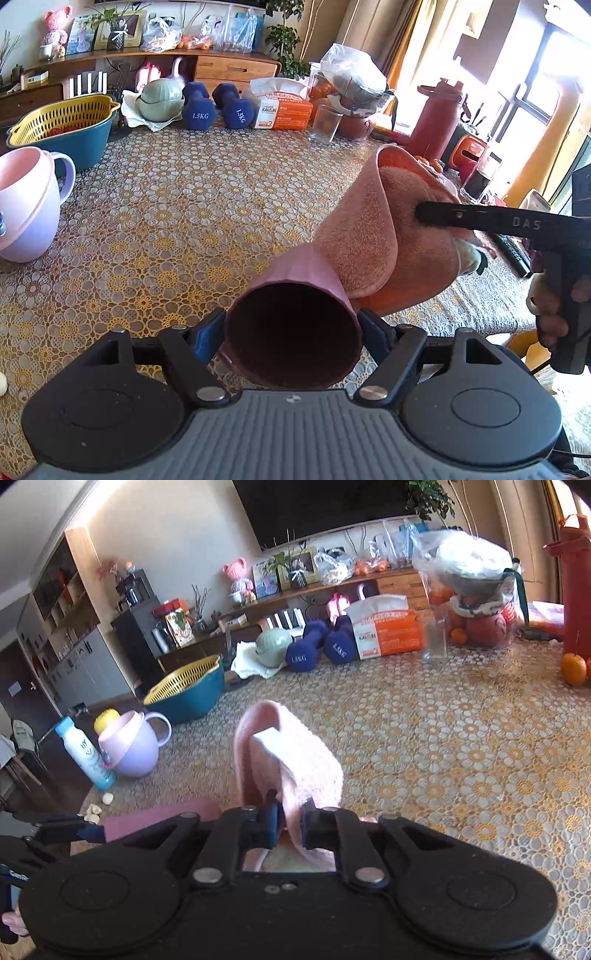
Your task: Organize objects
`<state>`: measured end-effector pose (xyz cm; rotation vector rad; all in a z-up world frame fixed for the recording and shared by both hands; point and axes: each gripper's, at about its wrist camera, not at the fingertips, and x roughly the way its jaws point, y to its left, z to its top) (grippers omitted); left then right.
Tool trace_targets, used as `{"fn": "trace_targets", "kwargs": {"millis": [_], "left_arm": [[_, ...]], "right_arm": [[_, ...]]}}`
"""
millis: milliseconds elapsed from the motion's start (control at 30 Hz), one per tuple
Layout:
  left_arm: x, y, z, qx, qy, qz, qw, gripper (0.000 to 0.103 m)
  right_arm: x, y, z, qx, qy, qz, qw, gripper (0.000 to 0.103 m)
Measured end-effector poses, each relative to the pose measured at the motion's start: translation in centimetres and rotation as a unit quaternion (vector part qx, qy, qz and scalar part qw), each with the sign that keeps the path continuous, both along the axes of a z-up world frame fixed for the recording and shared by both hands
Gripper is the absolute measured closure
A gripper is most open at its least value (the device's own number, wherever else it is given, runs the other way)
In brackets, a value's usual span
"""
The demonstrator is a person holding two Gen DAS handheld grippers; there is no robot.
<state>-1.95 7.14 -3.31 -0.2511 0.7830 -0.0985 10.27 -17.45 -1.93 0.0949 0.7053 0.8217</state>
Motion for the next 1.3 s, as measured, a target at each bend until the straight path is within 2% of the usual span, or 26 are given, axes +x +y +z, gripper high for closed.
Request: {"fn": "trace_targets", "kwargs": {"millis": [200,433,600,767,867,1067,1167,1267,1300], "left_arm": [[1.0,-2.1,0.7,0.008,-0.011,-0.020,0.9997,0.027],[1.1,-2.9,0.9,0.006,-0.014,-0.032,0.9994,0.027],[1.1,-1.7,0.8,-0.010,-0.012,-0.017,0.9997,0.027],[1.6,-0.2,1.1,-0.031,-0.011,-0.005,0.9994,0.027],[1.9,0.9,1.2,-0.048,-0.009,0.005,0.9988,0.027],[2.3,4.1,0.7,-0.104,-0.001,0.038,0.9939,0.027],[2.7,5.6,0.4,-0.127,0.003,0.058,0.9902,0.028],[3.1,6.6,0.6,-0.134,0.002,0.074,0.9882,0.034],[3.3,6.8,0.6,-0.134,0.004,0.079,0.9879,0.040]], "right_arm": [[-2.3,0.2,3.1,0.027,-0.032,0.043,0.998,0.092],[-5.4,3.5,2.0,-0.004,-0.029,0.118,0.993,0.092],[-3.4,4.4,1.3,0.007,0.001,0.106,0.994,0.091],[-0.7,5.0,-1.4,-0.011,0.040,0.066,0.997,0.091],[0.3,5.5,-2.6,-0.034,0.043,0.049,0.997,0.091],[1.2,5.3,-3.7,-0.102,-0.003,0.014,0.995,0.089],[0.8,5.2,-3.2,-0.126,-0.038,0.016,0.991,0.083],[0.2,5.4,-2.9,-0.136,-0.051,0.036,0.989,0.080],[-0.1,5.6,-3.0,-0.140,-0.055,0.043,0.988,0.080]]}}
